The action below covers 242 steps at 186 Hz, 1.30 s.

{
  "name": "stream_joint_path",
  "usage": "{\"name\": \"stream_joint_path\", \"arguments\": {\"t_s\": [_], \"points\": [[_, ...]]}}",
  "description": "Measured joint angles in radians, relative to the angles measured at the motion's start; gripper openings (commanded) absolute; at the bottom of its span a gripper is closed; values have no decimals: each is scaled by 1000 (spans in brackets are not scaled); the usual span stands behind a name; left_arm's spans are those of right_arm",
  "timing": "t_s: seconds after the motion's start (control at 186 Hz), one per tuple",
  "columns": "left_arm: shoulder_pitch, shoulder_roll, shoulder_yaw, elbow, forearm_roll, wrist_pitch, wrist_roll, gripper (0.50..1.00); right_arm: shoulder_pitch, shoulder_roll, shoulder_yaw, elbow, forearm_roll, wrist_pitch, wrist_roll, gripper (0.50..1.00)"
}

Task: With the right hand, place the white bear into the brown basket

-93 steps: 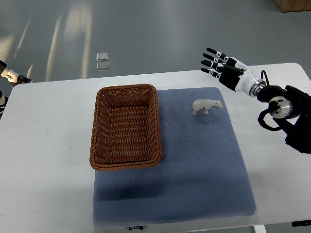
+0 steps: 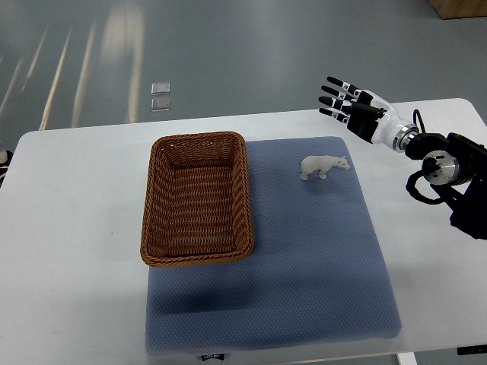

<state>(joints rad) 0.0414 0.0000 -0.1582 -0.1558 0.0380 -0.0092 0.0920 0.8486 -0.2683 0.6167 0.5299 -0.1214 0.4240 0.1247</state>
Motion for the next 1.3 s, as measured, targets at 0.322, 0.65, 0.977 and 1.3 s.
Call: {"name": "stream_joint_path", "arguments": {"t_s": [0.322, 0.65, 0.977, 1.3], "points": [[0, 0, 0, -1, 0, 0, 0, 1000, 31, 6, 1, 8, -254, 14, 43, 924], [0, 0, 0, -1, 0, 0, 0, 1000, 49, -32, -3, 108, -721, 20, 93, 924], [0, 0, 0, -1, 0, 0, 0, 1000, 98, -47, -98, 131, -1066, 35, 98, 924], [0, 0, 0, -1, 0, 0, 0, 1000, 159, -47, -268, 130, -1147, -57, 100, 917]]}}
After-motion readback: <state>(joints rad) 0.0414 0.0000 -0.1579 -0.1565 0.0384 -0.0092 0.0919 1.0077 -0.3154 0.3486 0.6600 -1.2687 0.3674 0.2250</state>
